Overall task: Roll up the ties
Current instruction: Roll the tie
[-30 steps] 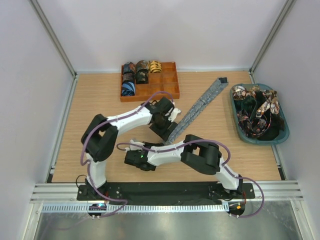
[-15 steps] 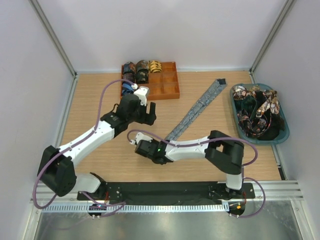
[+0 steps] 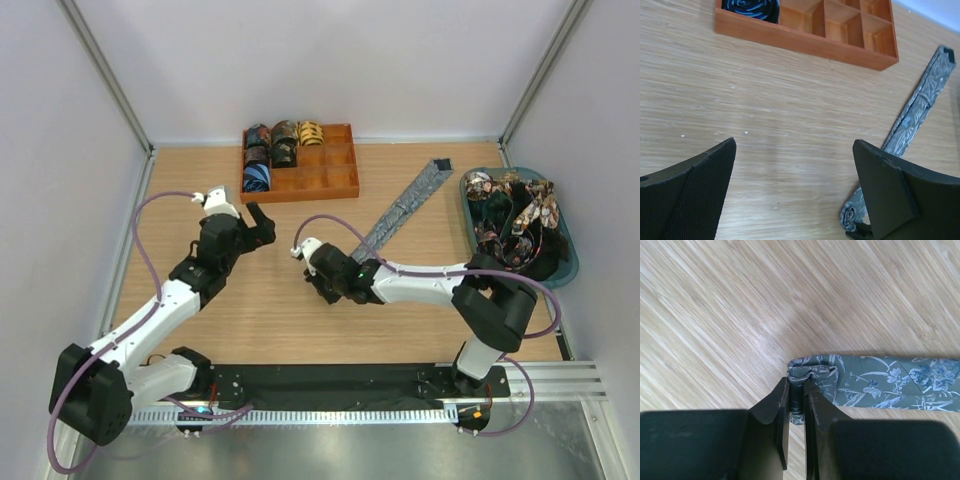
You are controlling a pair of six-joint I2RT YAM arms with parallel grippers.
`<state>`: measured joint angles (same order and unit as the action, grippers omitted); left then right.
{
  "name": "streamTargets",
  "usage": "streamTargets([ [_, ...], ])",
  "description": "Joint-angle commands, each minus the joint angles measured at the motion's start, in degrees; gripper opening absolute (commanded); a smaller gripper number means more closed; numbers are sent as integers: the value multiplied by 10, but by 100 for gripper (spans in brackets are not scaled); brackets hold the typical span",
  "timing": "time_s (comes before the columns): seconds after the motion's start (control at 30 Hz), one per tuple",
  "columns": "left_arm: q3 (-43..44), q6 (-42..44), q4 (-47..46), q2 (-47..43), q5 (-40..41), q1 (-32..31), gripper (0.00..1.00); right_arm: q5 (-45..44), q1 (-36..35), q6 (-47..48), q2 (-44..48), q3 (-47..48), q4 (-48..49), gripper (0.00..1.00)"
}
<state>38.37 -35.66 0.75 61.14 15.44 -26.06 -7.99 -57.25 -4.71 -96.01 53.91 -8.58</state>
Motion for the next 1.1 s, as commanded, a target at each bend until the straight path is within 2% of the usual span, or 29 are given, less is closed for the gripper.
streamTargets([
  [0.0,-22,-37,-71,-19,35,4,100,133,37,-30,28,-23,55,1],
  [0.17,-78,13,-166,-29,-15,5,100,244,99,-57,27,-37,82,1],
  [0.3,-137,73,-293,-24,-107,1,100,336,150,-81,9,-43,117,1],
  [0.37,-145,115,-318,-8,-131,-9,100,395,177,-97,-8,-41,130,1],
  [0.4,-139,137,-326,4,-172,-22,100,421,186,-101,-17,-42,135,1],
  [0.57,-105,238,-298,77,-233,-68,100,522,237,-134,-62,-43,174,2],
  [0.77,-55,307,-227,139,-287,-108,100,540,262,-159,-93,-43,193,2],
  [0.93,-23,386,-166,193,-280,-150,100,568,277,-179,-108,-45,217,2],
  [1.07,-4,413,-146,227,-290,-166,100,584,289,-193,-123,-46,233,2],
])
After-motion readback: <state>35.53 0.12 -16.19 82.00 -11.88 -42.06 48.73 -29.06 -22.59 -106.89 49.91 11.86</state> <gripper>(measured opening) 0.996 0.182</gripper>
